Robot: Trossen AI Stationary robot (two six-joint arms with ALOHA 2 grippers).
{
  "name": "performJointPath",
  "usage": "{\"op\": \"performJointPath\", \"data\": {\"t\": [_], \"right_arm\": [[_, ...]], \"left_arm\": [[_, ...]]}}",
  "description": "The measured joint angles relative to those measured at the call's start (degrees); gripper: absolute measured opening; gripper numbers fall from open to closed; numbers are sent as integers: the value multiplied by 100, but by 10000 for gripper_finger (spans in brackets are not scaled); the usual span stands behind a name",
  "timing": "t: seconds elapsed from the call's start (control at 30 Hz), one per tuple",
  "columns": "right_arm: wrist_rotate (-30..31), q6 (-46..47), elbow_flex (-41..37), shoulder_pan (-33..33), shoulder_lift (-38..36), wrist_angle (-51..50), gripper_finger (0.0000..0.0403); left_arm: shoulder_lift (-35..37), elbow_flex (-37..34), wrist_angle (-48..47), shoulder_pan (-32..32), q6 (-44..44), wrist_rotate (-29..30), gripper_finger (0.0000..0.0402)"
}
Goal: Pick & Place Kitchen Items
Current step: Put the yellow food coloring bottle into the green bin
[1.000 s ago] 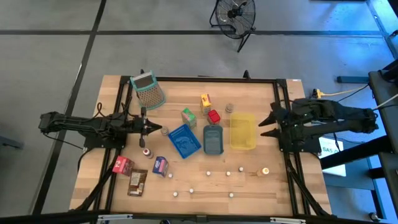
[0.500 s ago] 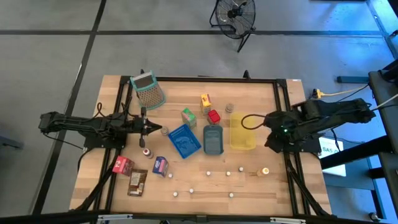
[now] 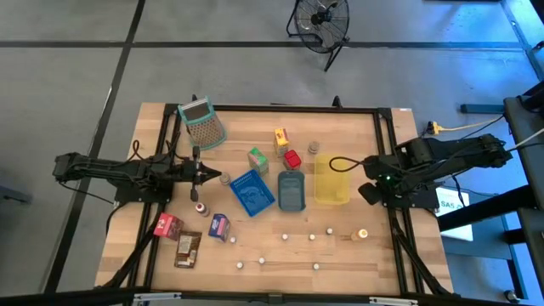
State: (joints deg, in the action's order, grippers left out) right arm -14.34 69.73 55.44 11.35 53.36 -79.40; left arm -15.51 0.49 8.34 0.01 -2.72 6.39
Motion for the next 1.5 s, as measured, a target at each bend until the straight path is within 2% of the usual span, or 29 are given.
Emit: {"op": "performJointPath", "data": {"t": [0.2,0.37,0.53,1.03,1.5], "right_arm": [[-1,-54,0,0,-2,114,217],[23,-600,0,0,-2,857,217],[240,-450,0,0,-2,1133,222],[375,-555,0,0,72,1152,332],[341,-610,0,-4,68,2385,339]], "left_arm": [[0,-2,0,0,0,-1,8],[0,-1,0,-2,0,0,8],[0,-1,0,0,0,-2,11],[0,-2,0,-1,0,-1,12],[0,-1,-1,-1,0,-1,11]]}}
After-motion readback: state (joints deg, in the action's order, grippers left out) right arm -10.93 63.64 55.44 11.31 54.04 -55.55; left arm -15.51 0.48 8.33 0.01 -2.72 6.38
